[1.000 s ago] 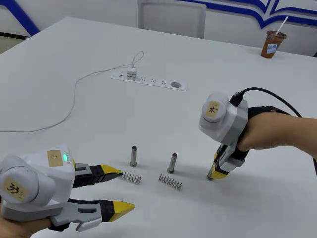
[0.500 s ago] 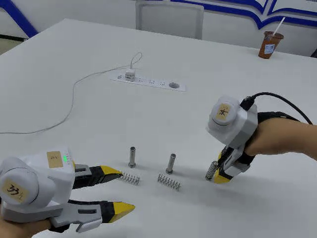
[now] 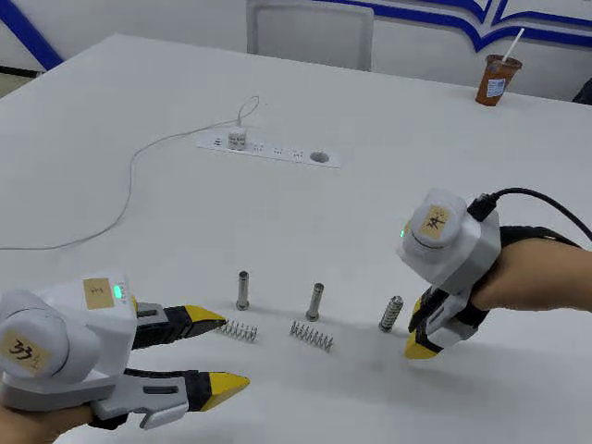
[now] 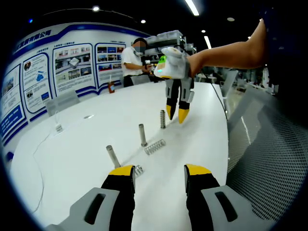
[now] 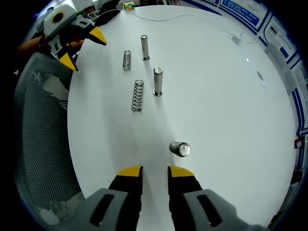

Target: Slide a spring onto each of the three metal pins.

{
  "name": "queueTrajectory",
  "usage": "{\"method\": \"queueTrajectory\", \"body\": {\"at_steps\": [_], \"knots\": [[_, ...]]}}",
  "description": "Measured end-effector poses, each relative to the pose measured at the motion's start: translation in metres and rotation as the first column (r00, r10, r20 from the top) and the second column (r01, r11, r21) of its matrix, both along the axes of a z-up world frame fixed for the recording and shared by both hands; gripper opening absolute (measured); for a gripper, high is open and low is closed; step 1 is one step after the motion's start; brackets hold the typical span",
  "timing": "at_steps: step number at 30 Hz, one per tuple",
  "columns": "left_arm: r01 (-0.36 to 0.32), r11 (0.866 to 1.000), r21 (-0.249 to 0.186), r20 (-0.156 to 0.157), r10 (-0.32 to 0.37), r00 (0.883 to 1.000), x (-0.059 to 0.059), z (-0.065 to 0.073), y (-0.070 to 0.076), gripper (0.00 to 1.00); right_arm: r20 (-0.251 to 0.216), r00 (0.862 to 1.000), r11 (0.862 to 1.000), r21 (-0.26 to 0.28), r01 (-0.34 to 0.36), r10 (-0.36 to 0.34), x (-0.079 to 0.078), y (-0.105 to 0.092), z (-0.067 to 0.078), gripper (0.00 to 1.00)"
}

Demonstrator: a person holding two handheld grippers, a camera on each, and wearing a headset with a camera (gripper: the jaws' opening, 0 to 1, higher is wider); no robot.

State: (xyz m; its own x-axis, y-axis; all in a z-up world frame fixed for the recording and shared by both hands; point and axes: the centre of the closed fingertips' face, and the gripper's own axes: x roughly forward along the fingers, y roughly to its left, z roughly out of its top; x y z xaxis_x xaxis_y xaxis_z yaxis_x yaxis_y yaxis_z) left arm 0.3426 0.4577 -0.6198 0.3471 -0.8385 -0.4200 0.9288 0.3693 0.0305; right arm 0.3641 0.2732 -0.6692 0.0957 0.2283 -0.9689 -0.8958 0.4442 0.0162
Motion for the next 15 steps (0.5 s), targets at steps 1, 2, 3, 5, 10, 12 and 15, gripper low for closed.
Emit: {"method": "queueTrajectory", "body": {"at_steps": [1, 2, 3, 5, 10, 12, 15], "knots": [[-0.001, 1.000, 0.000, 0.000, 0.001, 1.000, 0.000, 0.000, 0.000, 0.42, 0.001, 1.000, 1.000, 0.016, 0.003, -0.003, -0.002, 0.004, 0.001, 0.21], [0.000, 1.000, 0.001, 0.001, 0.000, 1.000, 0.000, 0.000, 0.000, 0.42, 0.001, 1.000, 1.000, 0.028, 0.005, -0.005, -0.004, 0.007, 0.002, 0.21], [0.000, 1.000, 0.001, 0.001, 0.000, 1.000, 0.000, 0.000, 0.000, 0.42, 0.000, 1.000, 0.999, 0.037, 0.006, -0.006, -0.006, 0.010, 0.003, 0.21], [0.001, 1.000, 0.002, 0.003, -0.001, 1.000, 0.000, 0.000, 0.000, 0.42, 0.002, 1.000, 0.999, 0.051, 0.004, -0.004, -0.009, 0.015, 0.004, 0.21], [0.003, 1.000, 0.001, 0.006, -0.003, 1.000, 0.001, 0.002, -0.001, 0.42, 0.009, 1.000, 0.997, 0.074, -0.008, 0.008, -0.013, 0.029, 0.007, 0.21], [0.003, 1.000, 0.001, 0.007, -0.003, 1.000, 0.001, 0.002, -0.001, 0.42, 0.014, 1.000, 0.996, 0.089, -0.016, 0.014, -0.014, 0.035, 0.009, 0.21], [0.002, 1.000, 0.001, 0.008, -0.002, 1.000, 0.001, 0.002, -0.001, 0.41, 0.025, 0.999, 0.993, 0.114, -0.025, 0.022, -0.012, 0.048, 0.012, 0.21]]}}
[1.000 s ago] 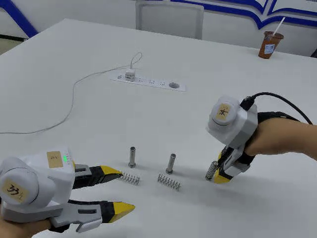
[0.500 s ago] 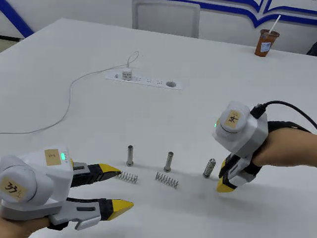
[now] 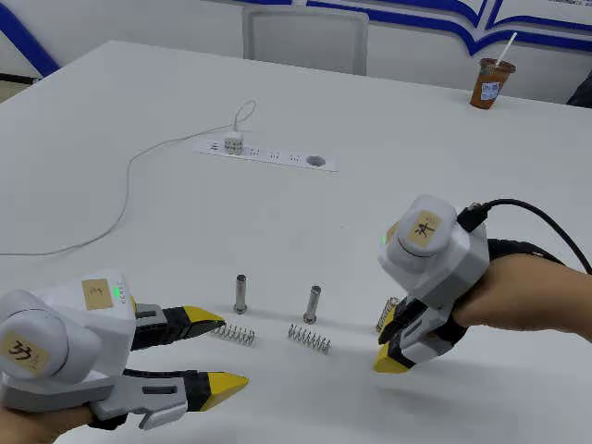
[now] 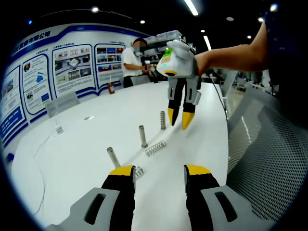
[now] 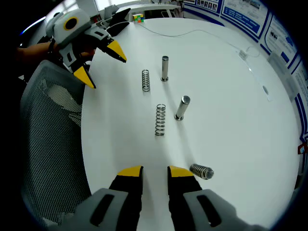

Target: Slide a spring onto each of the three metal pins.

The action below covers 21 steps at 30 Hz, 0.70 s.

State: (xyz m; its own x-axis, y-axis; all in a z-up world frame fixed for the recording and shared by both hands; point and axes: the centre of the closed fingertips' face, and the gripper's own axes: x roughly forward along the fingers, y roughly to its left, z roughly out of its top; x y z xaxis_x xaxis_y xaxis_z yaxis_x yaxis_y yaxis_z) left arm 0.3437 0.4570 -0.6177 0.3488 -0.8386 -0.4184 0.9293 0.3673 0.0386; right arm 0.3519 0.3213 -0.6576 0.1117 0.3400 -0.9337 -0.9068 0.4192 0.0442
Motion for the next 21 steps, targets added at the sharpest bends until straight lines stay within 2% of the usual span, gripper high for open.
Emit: {"method": "queueTrajectory", "body": {"at_steps": [11, 21], "knots": [[-0.004, 1.000, 0.002, 0.001, 0.004, 1.000, 0.001, 0.001, 0.001, 0.41, 0.044, 0.999, 0.999, 0.048, -0.008, 0.006, 0.017, 0.031, -0.002, 0.20], [-0.003, 1.000, 0.004, 0.001, 0.003, 1.000, 0.001, 0.002, 0.000, 0.40, 0.051, 0.999, 0.997, 0.071, 0.015, -0.018, 0.030, 0.040, -0.012, 0.19]]}}
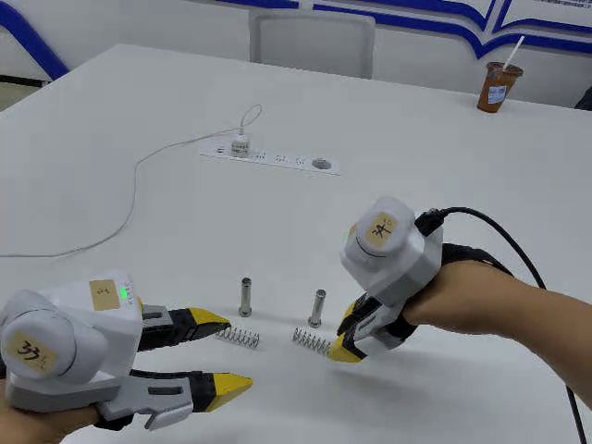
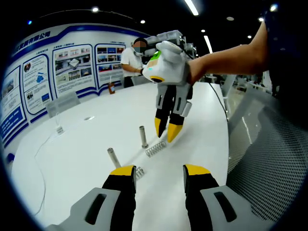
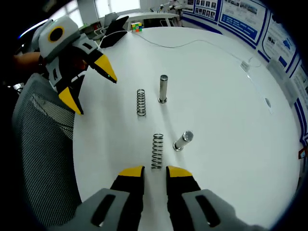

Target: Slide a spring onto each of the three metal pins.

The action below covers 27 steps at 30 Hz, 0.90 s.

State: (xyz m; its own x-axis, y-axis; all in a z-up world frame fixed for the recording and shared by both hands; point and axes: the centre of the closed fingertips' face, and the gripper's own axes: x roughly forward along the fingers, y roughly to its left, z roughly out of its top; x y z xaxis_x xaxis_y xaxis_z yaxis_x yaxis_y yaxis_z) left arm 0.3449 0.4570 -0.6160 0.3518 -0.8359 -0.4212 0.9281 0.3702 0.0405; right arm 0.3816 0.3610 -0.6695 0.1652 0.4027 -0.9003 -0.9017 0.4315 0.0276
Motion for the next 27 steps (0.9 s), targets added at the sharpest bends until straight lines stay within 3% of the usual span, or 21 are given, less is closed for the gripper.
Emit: {"method": "queueTrajectory", "body": {"at_steps": [27], "knots": [[-0.005, 1.000, 0.006, -0.003, 0.005, 1.000, 0.000, 0.000, 0.000, 0.40, -0.015, 1.000, 1.000, 0.002, 0.005, -0.005, 0.005, 0.011, -0.018, 0.16]]}}
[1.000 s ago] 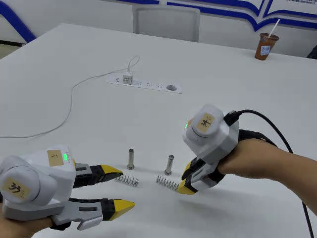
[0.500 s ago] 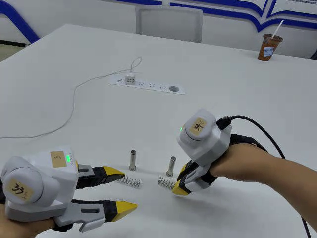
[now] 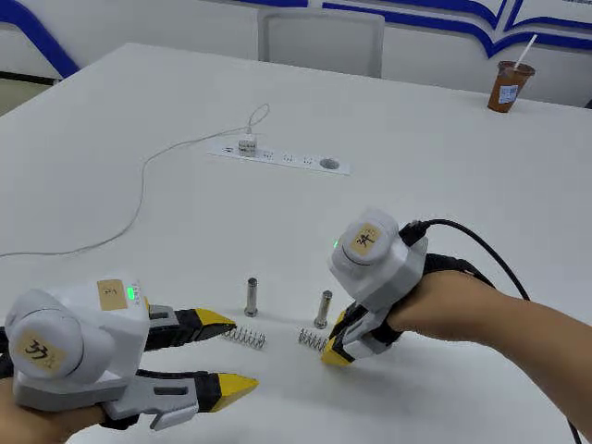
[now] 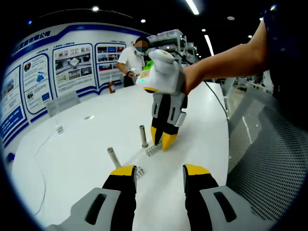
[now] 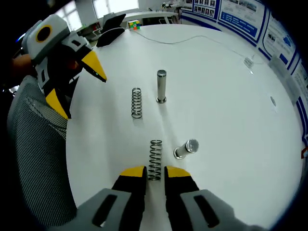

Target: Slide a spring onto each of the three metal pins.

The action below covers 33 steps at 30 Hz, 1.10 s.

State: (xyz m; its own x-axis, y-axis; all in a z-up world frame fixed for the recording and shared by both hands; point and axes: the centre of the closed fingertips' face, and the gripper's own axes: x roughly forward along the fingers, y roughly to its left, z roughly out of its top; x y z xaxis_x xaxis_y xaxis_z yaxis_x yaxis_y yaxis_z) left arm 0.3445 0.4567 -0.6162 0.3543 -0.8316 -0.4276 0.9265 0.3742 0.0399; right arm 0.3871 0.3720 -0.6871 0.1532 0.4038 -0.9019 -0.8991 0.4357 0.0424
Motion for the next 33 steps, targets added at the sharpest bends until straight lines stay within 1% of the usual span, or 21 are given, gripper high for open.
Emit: {"method": "queueTrajectory", "body": {"at_steps": [5, 12, 17, 22, 26, 30, 33], "knots": [[0.001, 1.000, -0.002, -0.001, -0.001, 1.000, 0.000, 0.000, -0.001, 0.39, 0.004, 1.000, 1.000, -0.003, -0.002, 0.002, 0.001, 0.000, 0.000, 0.15], [0.002, 1.000, -0.004, -0.003, -0.002, 1.000, 0.001, -0.001, -0.002, 0.39, 0.024, 1.000, 1.000, -0.019, -0.018, 0.018, 0.002, -0.002, 0.000, 0.12], [0.003, 1.000, -0.004, -0.004, -0.003, 1.000, 0.001, -0.002, -0.002, 0.39, 0.019, 1.000, 1.000, -0.020, -0.014, 0.014, 0.001, -0.003, -0.001, 0.12], [0.010, 1.000, -0.003, -0.004, -0.010, 1.000, 0.002, -0.003, -0.005, 0.38, 0.002, 1.000, 0.999, -0.030, -0.023, 0.023, -0.006, -0.006, 0.001, 0.11], [0.018, 1.000, -0.003, -0.006, -0.018, 1.000, 0.002, -0.003, -0.008, 0.38, 0.003, 0.999, 0.999, -0.034, -0.041, 0.041, -0.014, -0.009, 0.007, 0.11], [0.033, 0.999, -0.002, -0.010, -0.033, 0.999, 0.000, -0.004, -0.013, 0.37, 0.000, 0.998, 0.997, -0.031, -0.067, 0.067, -0.022, -0.010, 0.015, 0.11], [0.050, 0.999, 0.003, -0.009, -0.050, 0.999, -0.001, -0.005, -0.017, 0.37, 0.001, 0.994, 0.993, -0.031, -0.110, 0.110, -0.030, -0.007, 0.021, 0.11]]}}
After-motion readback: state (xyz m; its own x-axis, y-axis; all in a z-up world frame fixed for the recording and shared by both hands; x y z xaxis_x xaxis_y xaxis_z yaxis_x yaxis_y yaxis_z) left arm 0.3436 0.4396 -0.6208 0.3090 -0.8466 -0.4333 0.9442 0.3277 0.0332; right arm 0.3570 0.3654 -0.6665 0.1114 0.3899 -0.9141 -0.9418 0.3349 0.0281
